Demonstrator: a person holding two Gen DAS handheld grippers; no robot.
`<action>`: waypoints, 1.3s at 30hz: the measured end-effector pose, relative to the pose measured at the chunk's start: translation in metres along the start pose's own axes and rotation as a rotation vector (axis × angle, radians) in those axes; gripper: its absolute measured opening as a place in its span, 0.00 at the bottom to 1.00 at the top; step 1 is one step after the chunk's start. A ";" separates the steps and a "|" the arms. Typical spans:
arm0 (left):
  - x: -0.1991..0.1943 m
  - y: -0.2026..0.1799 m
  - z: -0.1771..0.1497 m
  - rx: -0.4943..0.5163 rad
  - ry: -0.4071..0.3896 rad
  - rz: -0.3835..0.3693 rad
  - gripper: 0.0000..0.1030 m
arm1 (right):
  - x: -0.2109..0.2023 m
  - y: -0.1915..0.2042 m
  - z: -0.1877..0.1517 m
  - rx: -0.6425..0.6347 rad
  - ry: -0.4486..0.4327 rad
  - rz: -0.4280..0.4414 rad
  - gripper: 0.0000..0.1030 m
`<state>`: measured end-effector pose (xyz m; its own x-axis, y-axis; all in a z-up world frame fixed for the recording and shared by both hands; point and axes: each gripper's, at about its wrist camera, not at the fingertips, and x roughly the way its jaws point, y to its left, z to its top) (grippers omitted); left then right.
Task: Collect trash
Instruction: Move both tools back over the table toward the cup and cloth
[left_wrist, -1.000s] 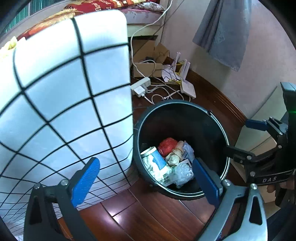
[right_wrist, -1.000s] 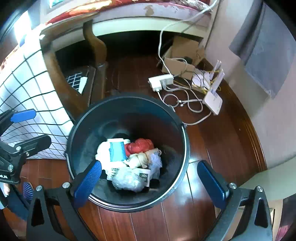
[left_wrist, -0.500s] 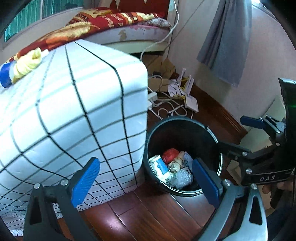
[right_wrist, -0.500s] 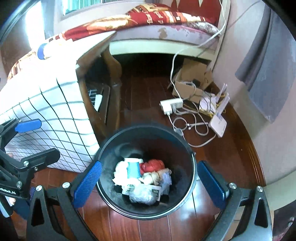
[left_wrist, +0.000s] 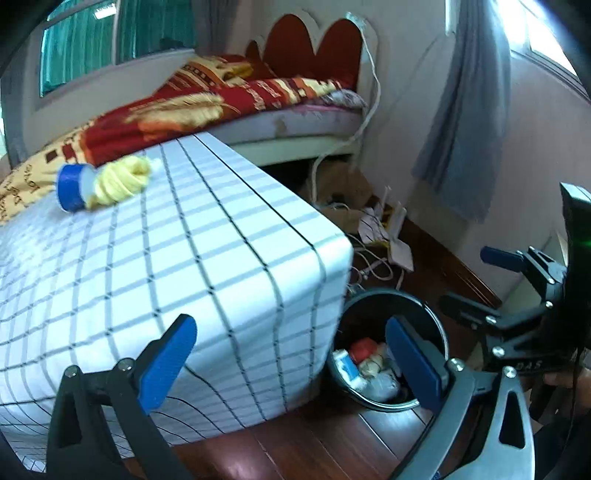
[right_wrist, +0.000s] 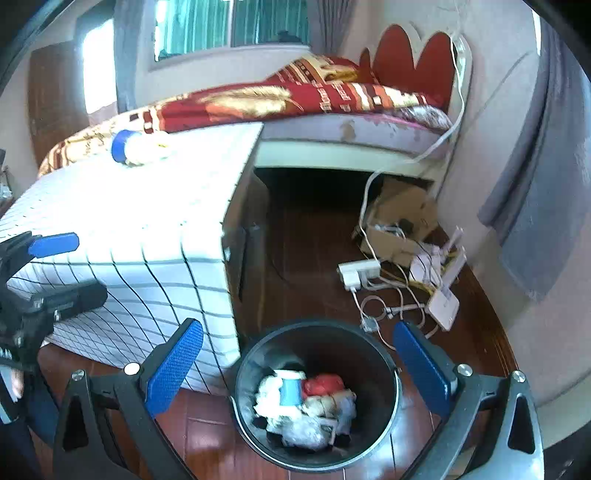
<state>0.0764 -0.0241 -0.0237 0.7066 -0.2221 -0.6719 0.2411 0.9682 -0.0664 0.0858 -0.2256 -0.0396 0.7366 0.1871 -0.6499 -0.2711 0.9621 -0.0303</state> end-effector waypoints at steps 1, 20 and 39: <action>-0.002 0.005 0.001 -0.002 -0.009 0.016 1.00 | -0.001 0.002 0.002 -0.005 -0.010 0.005 1.00; -0.034 0.186 0.022 -0.192 -0.085 0.281 1.00 | 0.034 0.116 0.102 -0.081 -0.089 0.158 1.00; 0.002 0.273 0.049 -0.246 -0.090 0.326 0.86 | 0.143 0.226 0.203 -0.187 -0.065 0.246 1.00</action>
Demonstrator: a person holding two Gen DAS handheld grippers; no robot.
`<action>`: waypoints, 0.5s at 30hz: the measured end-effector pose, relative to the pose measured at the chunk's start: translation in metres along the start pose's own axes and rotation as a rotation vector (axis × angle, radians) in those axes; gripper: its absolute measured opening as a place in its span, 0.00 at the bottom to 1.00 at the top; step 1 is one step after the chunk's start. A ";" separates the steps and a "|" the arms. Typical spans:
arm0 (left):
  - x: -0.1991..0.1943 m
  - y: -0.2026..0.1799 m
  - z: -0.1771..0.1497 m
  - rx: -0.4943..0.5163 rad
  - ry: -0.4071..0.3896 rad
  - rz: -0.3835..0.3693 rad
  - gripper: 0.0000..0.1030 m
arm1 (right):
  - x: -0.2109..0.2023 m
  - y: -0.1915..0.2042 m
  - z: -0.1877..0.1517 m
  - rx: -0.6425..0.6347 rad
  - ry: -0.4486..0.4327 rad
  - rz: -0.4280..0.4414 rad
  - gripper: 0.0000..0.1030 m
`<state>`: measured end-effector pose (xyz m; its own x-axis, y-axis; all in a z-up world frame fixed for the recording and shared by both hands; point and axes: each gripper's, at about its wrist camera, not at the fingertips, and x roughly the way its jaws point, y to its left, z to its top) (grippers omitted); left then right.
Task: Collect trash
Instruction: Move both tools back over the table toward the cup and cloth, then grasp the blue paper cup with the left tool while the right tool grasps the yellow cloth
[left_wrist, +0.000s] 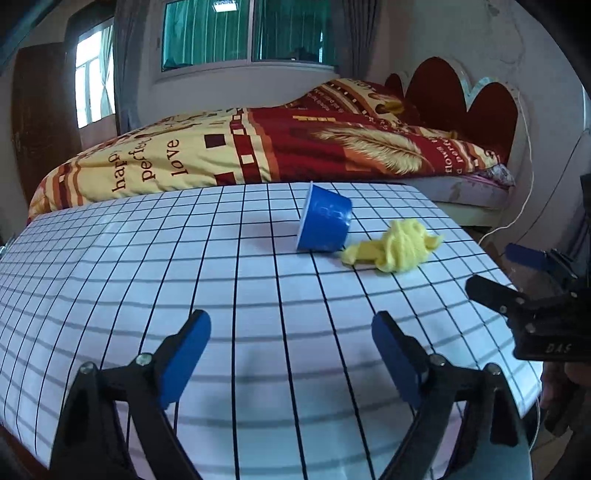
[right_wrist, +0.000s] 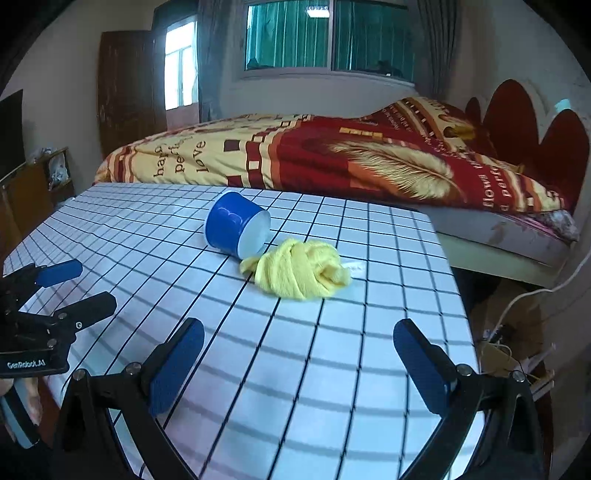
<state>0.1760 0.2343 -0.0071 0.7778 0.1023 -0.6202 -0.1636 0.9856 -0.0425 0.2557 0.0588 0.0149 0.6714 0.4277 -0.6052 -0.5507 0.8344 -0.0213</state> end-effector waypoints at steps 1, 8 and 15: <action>0.007 0.002 0.004 0.003 0.000 0.005 0.86 | 0.010 0.000 0.005 -0.004 0.010 0.004 1.00; 0.047 0.004 0.022 0.018 0.026 -0.015 0.86 | 0.091 -0.003 0.032 -0.040 0.121 0.022 1.00; 0.075 -0.022 0.035 0.066 0.044 -0.059 0.86 | 0.135 -0.035 0.041 -0.033 0.202 0.034 0.65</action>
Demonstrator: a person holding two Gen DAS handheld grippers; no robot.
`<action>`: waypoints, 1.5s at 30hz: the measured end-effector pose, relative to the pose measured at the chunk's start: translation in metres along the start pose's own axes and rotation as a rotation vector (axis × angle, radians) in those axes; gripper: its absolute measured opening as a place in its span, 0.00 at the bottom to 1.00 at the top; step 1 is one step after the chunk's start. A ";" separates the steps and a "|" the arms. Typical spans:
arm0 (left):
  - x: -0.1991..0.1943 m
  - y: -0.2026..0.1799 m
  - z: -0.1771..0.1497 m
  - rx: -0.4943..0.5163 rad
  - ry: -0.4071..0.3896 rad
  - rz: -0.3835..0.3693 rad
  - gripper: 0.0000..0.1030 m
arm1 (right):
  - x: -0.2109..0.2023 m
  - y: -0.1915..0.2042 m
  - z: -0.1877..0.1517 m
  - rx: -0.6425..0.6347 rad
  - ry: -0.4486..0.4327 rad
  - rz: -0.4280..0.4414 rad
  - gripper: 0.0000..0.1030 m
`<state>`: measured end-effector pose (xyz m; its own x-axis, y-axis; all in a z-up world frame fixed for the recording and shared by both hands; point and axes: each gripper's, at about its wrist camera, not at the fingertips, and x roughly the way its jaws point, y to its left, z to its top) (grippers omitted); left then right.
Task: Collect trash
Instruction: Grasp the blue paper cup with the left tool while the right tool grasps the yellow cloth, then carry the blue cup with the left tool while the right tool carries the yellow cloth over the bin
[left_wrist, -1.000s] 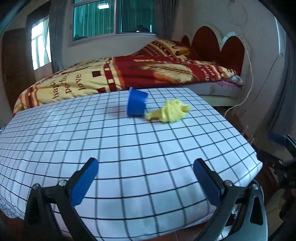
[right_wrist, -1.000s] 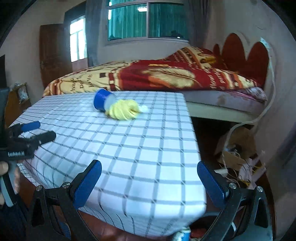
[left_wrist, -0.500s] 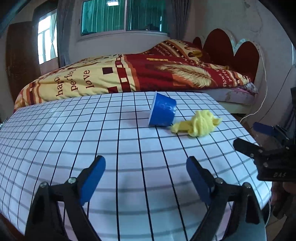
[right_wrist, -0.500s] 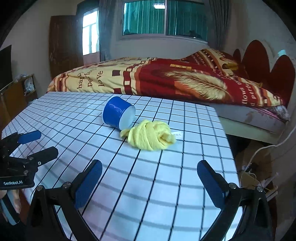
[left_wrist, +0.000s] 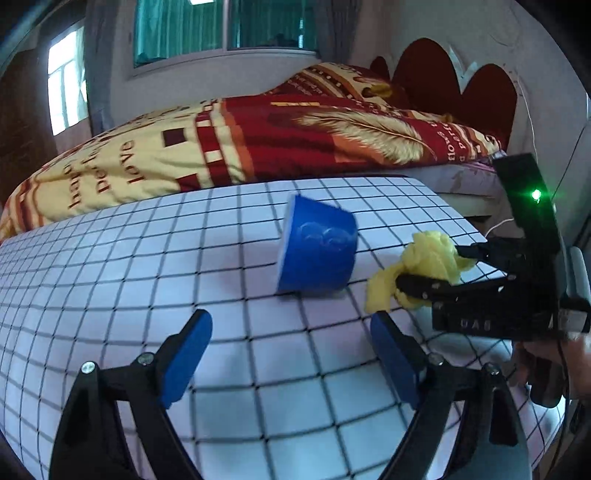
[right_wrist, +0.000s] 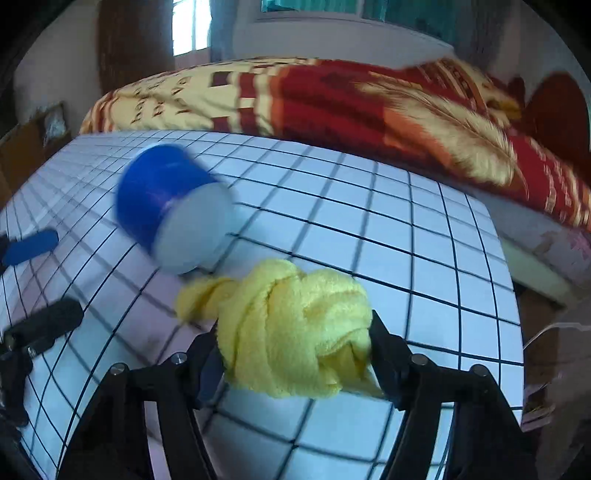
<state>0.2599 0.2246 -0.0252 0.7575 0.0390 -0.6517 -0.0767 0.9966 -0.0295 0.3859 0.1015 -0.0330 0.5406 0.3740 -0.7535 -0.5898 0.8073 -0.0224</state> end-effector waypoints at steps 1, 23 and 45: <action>0.004 -0.003 0.004 0.008 0.000 0.003 0.86 | -0.001 -0.009 0.000 0.021 -0.005 -0.007 0.63; 0.028 -0.018 0.020 0.071 0.021 -0.022 0.52 | -0.034 -0.023 -0.018 0.059 -0.083 0.009 0.43; -0.057 -0.053 -0.017 0.093 -0.042 -0.079 0.52 | -0.145 -0.012 -0.081 0.057 -0.191 -0.021 0.43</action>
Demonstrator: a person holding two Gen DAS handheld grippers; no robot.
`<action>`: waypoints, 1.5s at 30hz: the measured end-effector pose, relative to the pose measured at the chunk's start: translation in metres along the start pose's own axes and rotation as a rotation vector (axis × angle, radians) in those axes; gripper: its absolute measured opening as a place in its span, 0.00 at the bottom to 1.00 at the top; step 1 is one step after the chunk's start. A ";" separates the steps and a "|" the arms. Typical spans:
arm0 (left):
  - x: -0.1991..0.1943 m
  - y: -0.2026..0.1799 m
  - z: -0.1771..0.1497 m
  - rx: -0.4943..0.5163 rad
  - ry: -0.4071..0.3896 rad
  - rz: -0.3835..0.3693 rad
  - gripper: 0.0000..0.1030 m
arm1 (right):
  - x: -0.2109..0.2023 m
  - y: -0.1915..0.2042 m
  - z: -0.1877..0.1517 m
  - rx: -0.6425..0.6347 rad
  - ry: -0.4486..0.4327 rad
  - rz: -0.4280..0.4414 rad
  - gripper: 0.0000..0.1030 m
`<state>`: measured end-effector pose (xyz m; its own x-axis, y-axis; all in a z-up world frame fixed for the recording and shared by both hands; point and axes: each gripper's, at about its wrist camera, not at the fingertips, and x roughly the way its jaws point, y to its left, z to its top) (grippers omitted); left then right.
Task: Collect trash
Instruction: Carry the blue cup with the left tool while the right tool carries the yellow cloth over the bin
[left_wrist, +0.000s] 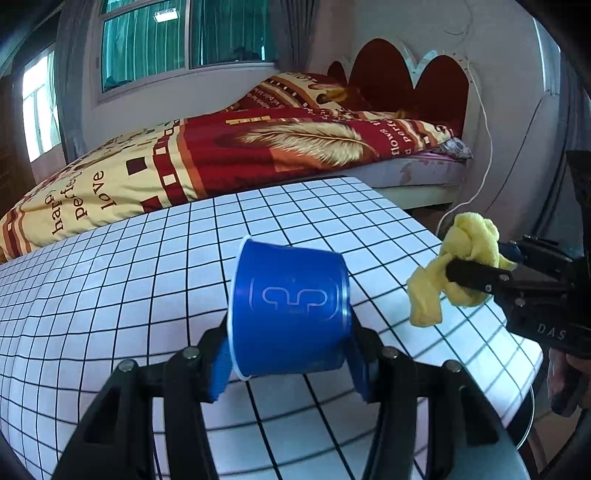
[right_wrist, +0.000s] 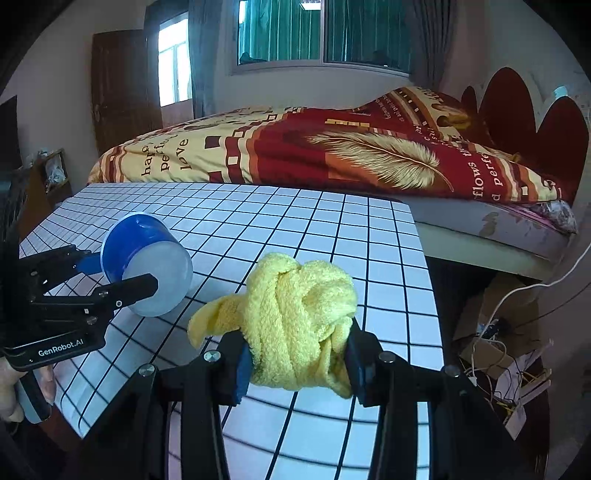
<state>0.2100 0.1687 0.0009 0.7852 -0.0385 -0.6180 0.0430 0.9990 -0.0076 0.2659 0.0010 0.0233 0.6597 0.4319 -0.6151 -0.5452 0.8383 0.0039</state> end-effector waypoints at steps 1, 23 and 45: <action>-0.005 -0.002 -0.001 0.000 -0.004 -0.001 0.52 | -0.005 0.000 -0.001 0.001 -0.003 0.000 0.43; -0.079 -0.081 -0.028 0.079 -0.065 -0.085 0.52 | -0.151 -0.025 -0.069 0.071 -0.113 -0.062 0.43; -0.080 -0.192 -0.051 0.192 -0.031 -0.254 0.52 | -0.209 -0.110 -0.166 0.228 -0.064 -0.205 0.43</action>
<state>0.1074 -0.0190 0.0114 0.7527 -0.2893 -0.5913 0.3534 0.9354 -0.0078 0.1017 -0.2370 0.0205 0.7793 0.2600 -0.5701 -0.2720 0.9600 0.0660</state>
